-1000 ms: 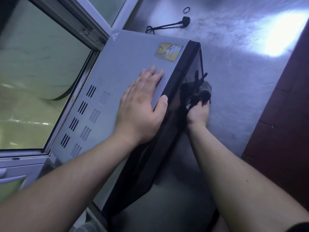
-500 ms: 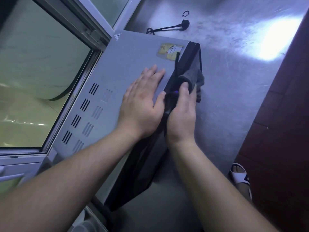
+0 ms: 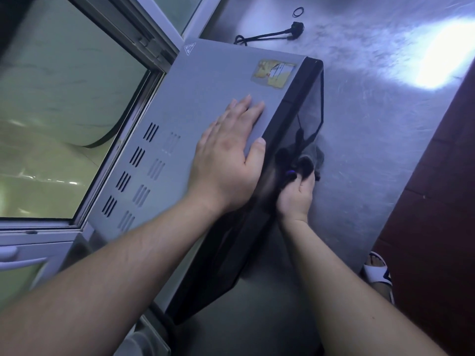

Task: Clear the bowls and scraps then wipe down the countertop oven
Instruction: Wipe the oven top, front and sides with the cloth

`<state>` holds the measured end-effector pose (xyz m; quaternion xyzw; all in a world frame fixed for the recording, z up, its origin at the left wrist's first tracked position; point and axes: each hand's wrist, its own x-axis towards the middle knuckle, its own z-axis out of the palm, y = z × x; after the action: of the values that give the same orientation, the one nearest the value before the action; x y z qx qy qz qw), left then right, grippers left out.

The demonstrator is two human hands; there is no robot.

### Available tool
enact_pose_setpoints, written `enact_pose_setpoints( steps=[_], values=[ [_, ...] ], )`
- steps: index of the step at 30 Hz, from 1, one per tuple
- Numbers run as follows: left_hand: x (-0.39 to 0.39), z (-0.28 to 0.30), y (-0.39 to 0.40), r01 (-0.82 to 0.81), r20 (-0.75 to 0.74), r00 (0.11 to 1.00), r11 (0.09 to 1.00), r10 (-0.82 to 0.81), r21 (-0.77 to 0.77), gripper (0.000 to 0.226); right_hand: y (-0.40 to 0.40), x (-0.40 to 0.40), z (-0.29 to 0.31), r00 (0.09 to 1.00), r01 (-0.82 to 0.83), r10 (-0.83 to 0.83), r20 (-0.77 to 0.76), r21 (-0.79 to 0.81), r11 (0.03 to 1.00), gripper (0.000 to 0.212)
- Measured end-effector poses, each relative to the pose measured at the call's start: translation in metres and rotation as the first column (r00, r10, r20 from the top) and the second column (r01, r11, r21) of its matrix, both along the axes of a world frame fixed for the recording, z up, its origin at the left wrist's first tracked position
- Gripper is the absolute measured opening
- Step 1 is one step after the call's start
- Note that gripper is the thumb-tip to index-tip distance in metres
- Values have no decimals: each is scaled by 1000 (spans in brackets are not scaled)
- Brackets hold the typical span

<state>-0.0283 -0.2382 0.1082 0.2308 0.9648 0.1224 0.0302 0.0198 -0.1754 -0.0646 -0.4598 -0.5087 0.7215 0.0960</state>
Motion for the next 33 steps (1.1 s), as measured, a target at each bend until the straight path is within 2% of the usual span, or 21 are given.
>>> enact_pose_setpoints(
  steps=[3,6,9,11,15,19,21,24,27,29,33],
  values=[
    [0,0,0,-1,5,1000,1000,1,4,57,3,2,-2,998,-14,20,65,-95,995,48],
    [0,1,0,-2,7,1000,1000,2,-4,57,-2,1,16,997,12,1,79,-163,987,66],
    [0,1,-1,2,9,1000,1000,-2,-5,56,-10,6,41,999,53,-54,-1,-172,984,84],
    [-1,1,-1,9,15,1000,1000,-9,-10,56,-12,13,71,992,51,-69,-110,-153,987,79],
    [-5,3,-4,13,70,997,999,-15,34,59,-15,25,113,967,-4,-9,-256,-51,999,72],
    [-3,9,-9,-62,115,993,944,26,325,59,-9,32,136,968,-48,79,-237,132,990,70],
    [-1,14,-13,-99,103,993,929,66,355,56,-12,31,138,964,-68,116,-238,200,977,69],
    [0,16,-28,-33,77,997,965,13,260,51,-23,33,129,958,-65,138,-252,278,958,62],
    [15,8,-60,93,53,994,995,-95,47,55,-24,36,112,964,-71,136,-230,271,960,61],
    [26,5,-81,107,33,994,993,-105,-56,59,-23,37,95,969,-103,154,-193,252,962,55],
    [32,3,-93,92,-19,995,993,-94,-74,59,-25,39,47,981,-165,177,-76,137,977,52]
  ],
)
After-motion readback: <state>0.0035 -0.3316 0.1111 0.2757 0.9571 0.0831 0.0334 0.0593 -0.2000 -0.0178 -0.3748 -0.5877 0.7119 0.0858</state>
